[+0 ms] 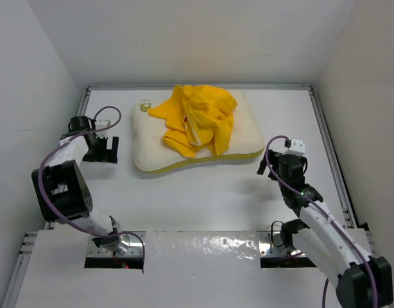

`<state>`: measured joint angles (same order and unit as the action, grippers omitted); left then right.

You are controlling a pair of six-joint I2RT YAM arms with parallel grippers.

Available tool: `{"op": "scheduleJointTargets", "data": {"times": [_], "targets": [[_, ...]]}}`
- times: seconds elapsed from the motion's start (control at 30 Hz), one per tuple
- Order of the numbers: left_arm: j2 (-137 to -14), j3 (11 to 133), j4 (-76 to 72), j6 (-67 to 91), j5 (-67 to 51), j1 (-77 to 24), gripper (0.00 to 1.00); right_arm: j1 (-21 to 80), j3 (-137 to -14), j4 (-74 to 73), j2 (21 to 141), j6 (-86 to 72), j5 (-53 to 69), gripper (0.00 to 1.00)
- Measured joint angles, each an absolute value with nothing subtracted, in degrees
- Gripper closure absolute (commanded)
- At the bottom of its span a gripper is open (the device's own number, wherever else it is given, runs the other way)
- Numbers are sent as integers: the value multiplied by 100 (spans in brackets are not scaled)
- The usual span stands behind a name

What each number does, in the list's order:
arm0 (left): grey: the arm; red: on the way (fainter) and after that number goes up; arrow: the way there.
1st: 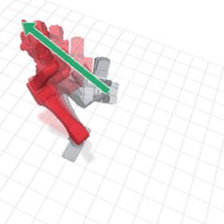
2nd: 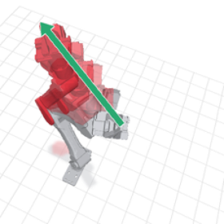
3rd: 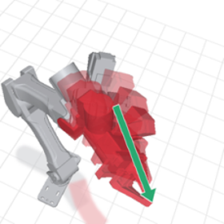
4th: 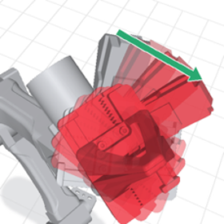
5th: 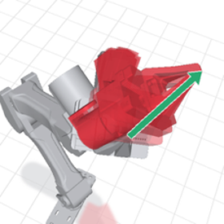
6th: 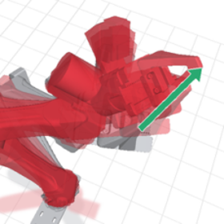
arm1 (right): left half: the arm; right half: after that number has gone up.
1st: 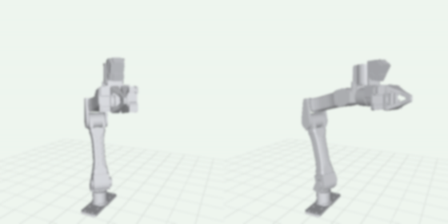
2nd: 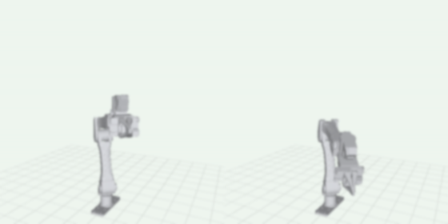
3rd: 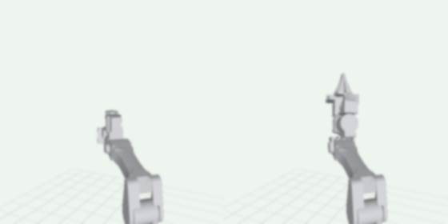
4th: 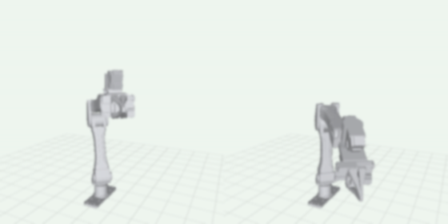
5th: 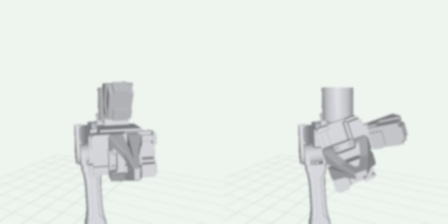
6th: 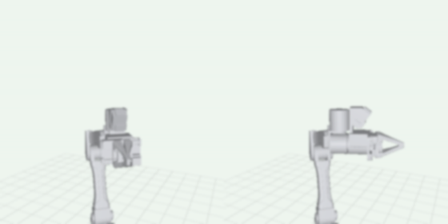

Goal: Put the pillow into the pillowcase

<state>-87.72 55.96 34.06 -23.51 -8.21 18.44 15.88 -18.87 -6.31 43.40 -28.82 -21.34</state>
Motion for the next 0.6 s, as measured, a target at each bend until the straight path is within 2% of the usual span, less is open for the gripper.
{"op": "scheduleJointTargets", "data": {"times": [0.07, 0.1, 0.13, 0.17, 0.2, 0.23, 0.33, 0.37, 0.43, 0.47, 0.6], "targets": [[-8788, 5780, 3629, -2331, -895, 1844, 0, 1588, -1955, -666, 4268, -2749, -1997, 11], [-8838, 6029, 3874, -2346, -950, 1844, 0, 1584, -2056, -681, 4276, -2650, -1863, 43], [-8960, 6449, 4228, -2423, -1146, 1848, 0, 1584, -2206, -701, 4362, -2473, -1695, 66], [-9113, 6923, 4499, -2571, -1468, 1883, 0, 1586, -2473, -766, 4519, -2307, -1444, 81], [-9260, 7426, 4703, -2744, -1791, 1920, 0, 1584, -2875, -878, 4753, -2169, -1149, 87], [-9480, 8123, 5166, -3026, -2244, 1942, 0, 1586, -3277, -906, 5006, -2025, -904, 82], [-10180, 10202, 5996, -3398, -3037, 1887, 0, 1697, -5218, -1385, 6318, -1651, -281, 25], [-10420, 10910, 6077, -3398, -2773, 1763, 0, 1793, -5929, -1439, 6829, -1542, -198, 16], [-10728, 11854, 6077, -3409, -1787, 1326, 0, 2143, -7234, -1573, 7745, -1192, -384, 3], [-10731, 11909, 5924, -3444, -952, 926, 0, 2373, -7725, -1612, 8130, -1041, -473, 1], [-10267, 10506, 4987, -3756, 1754, -919, 0, 3096, -9118, -1907, 9598, -718, -613, 1]]}}
